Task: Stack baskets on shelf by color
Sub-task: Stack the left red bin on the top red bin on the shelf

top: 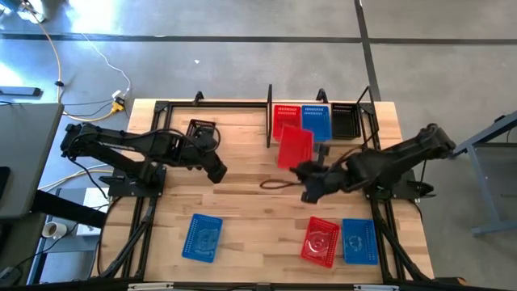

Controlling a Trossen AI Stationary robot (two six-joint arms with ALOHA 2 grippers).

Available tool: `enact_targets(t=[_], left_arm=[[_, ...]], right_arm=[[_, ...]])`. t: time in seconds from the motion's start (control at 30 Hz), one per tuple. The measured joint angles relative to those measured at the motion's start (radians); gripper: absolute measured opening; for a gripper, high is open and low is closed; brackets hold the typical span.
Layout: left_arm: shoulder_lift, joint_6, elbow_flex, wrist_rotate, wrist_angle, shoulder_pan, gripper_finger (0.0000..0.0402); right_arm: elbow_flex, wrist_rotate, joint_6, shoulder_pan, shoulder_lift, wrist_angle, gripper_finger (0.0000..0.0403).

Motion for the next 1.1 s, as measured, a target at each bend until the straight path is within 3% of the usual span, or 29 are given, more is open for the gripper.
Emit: enact_targets(t=[0.5,0.8,0.97,1.1], left_arm=[[0.0,0.067,0.0,0.007,0.031,0.009,0.0147],[0.0,0.039,0.0,-0.009,0.03,0.055,0.0147],[0.0,0.039,0.0,-0.009,0.03,0.102,0.0147],[0.0,0.039,0.0,0.01,0.03,0.137,0.0147]], right_arm=[[0.0,0.062,-0.391,-0.251,-0.076,-0.006,0.0],[-0.052,-0.053,-0.459,-0.382,-0.094,-0.042,0.0],[-0.209,-0.083,-0.496,-0.421,-0.162,0.116,0.0],[-0.263,-0.17,-0.598,-0.451,-0.181,0.235,0.0]])
